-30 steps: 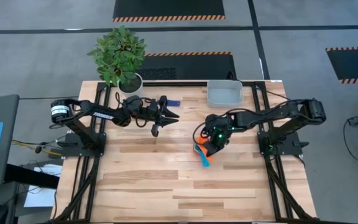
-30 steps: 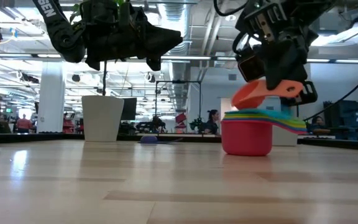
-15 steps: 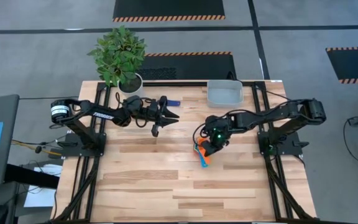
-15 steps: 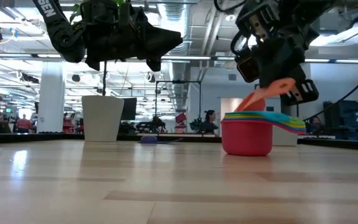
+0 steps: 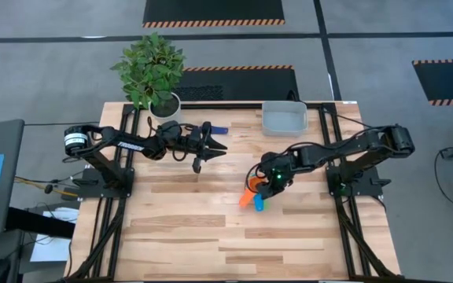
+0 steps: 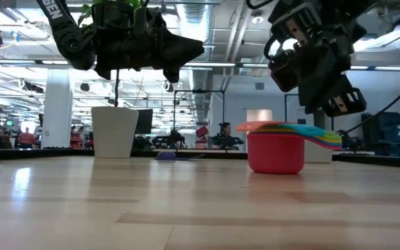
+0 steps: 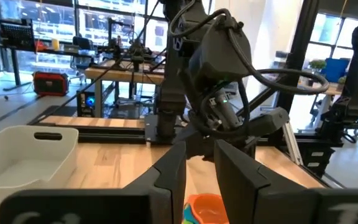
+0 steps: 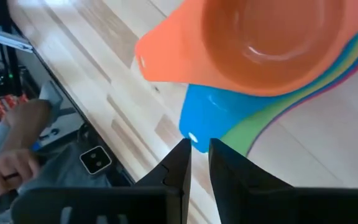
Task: Nest measuring cups in basket
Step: Stack the orange measuring cup on top of the light blue measuring cup
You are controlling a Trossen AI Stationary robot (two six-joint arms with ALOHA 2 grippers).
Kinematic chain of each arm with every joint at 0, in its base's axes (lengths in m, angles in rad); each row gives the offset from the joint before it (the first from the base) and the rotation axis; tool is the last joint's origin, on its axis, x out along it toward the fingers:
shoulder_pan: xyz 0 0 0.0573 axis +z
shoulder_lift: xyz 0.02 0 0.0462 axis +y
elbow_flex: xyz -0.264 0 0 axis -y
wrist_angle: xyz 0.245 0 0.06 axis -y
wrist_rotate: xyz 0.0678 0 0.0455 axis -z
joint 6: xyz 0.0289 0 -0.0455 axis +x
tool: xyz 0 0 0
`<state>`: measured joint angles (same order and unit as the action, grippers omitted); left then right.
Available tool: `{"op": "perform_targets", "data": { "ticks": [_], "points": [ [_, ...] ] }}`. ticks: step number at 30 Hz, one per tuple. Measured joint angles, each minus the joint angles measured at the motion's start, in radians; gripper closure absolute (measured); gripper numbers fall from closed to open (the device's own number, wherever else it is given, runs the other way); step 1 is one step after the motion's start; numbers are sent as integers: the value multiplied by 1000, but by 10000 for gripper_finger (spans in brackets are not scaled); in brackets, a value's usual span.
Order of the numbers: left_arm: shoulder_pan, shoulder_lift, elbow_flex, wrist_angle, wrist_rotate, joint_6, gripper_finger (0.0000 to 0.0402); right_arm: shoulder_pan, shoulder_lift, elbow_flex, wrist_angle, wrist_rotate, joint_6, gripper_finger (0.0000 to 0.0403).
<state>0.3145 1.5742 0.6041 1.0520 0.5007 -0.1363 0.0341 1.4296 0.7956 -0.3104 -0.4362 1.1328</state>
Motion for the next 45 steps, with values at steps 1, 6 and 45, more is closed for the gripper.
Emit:
{"op": "perform_targets", "data": {
  "ticks": [1,6,45],
  "points": [
    [0,0,0,-1,6,-1,329,5,-4,0,2,2,0,321],
    [0,0,0,-71,45,9,329,56,-49,0,-11,81,-5,321],
    [-410,343,381,-577,-351,94,329,272,61,0,-70,569,69,380]
  ]
}}
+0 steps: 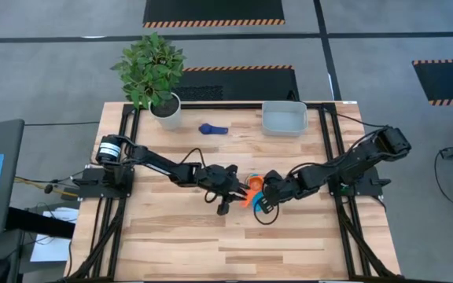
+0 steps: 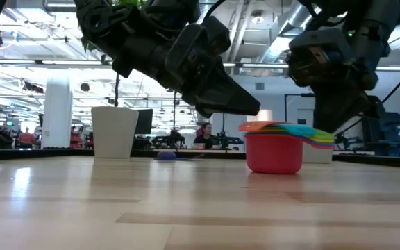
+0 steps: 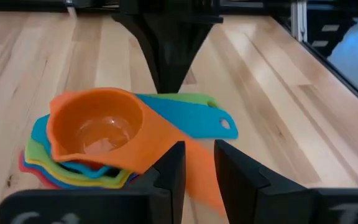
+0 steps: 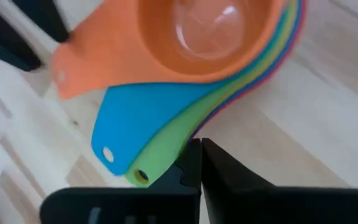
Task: Nest measuring cups in basket
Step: Stack the orange measuring cup on top of the light blue measuring cup
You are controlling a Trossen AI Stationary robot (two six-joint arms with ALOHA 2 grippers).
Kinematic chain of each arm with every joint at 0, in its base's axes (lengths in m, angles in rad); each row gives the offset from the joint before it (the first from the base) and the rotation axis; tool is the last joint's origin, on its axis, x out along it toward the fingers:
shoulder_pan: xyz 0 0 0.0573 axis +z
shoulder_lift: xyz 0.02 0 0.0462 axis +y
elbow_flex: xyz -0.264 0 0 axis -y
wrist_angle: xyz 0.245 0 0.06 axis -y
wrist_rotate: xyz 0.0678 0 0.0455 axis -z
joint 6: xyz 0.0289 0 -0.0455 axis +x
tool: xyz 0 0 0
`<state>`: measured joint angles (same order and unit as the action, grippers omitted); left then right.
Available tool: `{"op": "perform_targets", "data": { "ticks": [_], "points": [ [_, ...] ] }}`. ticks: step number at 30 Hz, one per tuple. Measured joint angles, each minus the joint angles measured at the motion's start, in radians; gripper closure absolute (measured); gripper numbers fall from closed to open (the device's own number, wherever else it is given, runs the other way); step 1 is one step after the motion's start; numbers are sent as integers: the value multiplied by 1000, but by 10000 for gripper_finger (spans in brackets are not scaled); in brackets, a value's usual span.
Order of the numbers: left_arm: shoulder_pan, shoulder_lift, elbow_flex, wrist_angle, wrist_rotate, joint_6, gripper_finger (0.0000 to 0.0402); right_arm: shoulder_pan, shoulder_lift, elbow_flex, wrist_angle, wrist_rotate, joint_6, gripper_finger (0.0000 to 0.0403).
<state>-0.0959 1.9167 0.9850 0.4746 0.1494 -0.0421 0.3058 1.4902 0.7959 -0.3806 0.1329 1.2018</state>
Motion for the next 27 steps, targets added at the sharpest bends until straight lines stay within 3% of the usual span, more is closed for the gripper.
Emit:
{"op": "perform_targets", "data": {
  "ticks": [6,16,27],
  "points": [
    [-1,-1,11,-37,-5,23,329,-1,0,0,16,0,-25,390],
    [48,-129,11,-356,-87,97,329,-1,0,0,-54,0,0,377],
    [52,-1,35,-277,30,-4,329,-23,0,0,-33,-4,-48,381]
  ]
}}
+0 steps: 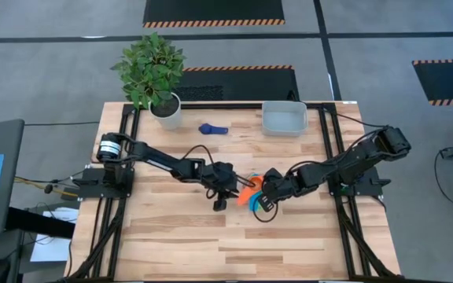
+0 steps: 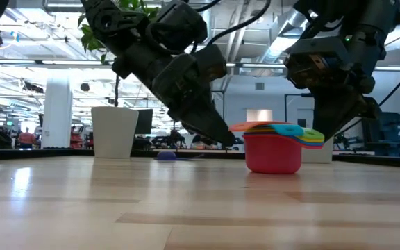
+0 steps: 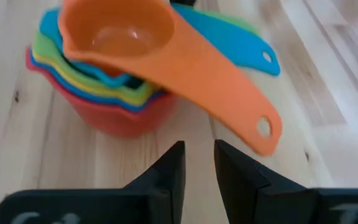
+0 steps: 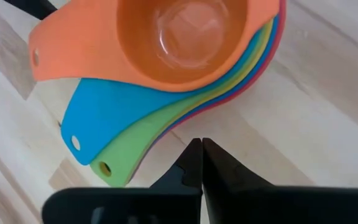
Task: Nest measuring cups in basket
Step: Stack the orange measuring cup on top of the light blue measuring cup
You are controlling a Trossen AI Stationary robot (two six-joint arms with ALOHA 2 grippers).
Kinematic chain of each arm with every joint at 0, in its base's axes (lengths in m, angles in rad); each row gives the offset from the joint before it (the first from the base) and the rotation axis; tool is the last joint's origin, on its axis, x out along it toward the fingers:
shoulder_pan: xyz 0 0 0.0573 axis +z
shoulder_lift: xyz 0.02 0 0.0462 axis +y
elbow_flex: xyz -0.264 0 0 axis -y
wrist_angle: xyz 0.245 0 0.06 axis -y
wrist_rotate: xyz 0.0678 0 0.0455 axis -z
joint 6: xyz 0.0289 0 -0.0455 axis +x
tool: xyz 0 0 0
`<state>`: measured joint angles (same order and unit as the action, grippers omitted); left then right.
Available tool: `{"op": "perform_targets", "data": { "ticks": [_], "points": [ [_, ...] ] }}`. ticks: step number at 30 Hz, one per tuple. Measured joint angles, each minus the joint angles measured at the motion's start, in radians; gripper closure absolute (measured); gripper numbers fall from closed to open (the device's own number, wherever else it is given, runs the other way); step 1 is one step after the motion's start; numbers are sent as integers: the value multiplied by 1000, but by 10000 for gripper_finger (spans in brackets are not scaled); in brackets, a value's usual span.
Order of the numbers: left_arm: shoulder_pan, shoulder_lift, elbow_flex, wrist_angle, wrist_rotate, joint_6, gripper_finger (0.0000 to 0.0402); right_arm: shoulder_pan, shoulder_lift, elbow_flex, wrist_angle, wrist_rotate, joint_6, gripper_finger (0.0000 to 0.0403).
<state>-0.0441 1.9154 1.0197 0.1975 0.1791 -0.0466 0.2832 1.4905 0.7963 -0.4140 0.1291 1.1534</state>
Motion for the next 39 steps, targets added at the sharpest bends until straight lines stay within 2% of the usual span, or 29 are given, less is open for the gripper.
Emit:
{"op": "perform_targets", "data": {
  "ticks": [12,21,27,31,39],
  "points": [
    [-24,2,67,47,-29,6,329,-32,0,0,59,-14,-99,388],
    [-24,2,72,72,-68,9,329,-57,0,0,108,-17,-145,377],
    [-21,-35,66,80,-67,-1,329,-39,0,0,105,33,-143,387],
    [-21,-124,-40,161,-95,-36,345,-7,0,0,100,61,-137,380],
    [63,-297,-361,415,-216,-49,393,38,0,0,116,273,-57,358]
  ]
}}
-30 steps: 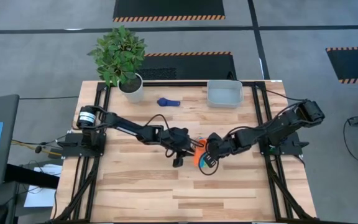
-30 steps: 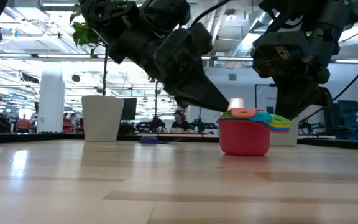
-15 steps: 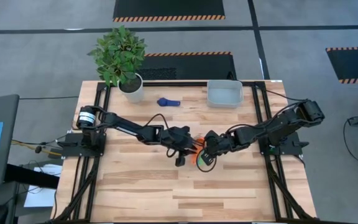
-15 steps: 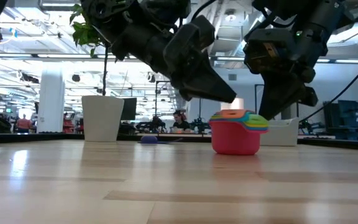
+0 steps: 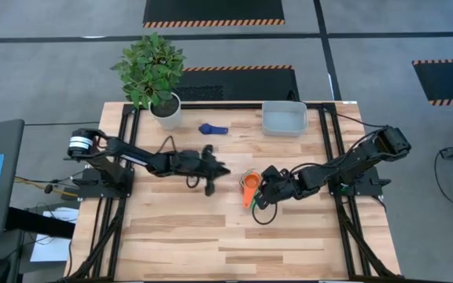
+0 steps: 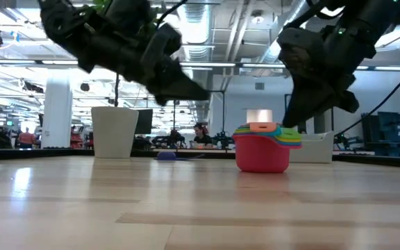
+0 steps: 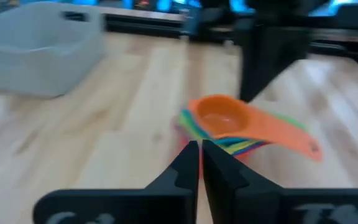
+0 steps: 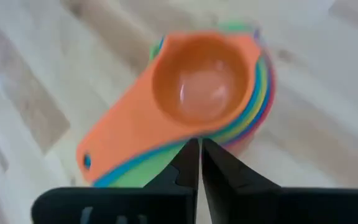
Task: Nest measuring cups in basket
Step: Stack the orange measuring cup on top of the light blue measuring cup, then stack the dark blue measuring cup on top of the orange measuring cup
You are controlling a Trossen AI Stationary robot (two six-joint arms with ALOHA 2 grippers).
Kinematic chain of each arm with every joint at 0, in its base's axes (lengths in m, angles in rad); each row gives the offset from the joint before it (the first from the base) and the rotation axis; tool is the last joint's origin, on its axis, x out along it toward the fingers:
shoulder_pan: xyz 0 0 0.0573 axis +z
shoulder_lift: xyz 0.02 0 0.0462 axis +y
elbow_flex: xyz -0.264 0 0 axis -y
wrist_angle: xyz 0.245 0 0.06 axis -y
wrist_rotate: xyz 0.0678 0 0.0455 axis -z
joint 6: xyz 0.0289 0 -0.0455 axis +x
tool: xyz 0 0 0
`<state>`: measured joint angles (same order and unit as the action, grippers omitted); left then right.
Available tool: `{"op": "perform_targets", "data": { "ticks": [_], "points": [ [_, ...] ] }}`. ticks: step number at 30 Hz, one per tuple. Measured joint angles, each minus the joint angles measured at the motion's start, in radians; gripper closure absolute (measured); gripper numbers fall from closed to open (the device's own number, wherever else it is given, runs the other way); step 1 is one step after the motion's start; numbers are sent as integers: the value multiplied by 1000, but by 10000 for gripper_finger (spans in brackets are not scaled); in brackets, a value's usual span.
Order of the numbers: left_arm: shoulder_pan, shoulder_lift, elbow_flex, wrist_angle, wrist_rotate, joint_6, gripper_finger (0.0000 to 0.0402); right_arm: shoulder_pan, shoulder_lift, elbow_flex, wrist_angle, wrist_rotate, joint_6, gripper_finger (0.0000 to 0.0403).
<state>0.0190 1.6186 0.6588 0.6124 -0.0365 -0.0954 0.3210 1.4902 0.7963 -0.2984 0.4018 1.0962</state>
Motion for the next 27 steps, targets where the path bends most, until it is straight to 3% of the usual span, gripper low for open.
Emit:
{"op": "perform_targets", "data": {
  "ticks": [7,16,20,27],
  "points": [
    [135,-51,-70,-32,-50,-52,394,-21,0,0,-11,82,-11,356],
    [239,-51,-55,-63,39,-23,315,-30,-111,0,-80,109,-61,356],
    [239,-46,-18,-85,51,35,289,-10,-175,0,-103,189,-96,356],
    [298,-33,81,-166,-106,177,280,6,-209,0,-123,234,-104,356]
  ]
}}
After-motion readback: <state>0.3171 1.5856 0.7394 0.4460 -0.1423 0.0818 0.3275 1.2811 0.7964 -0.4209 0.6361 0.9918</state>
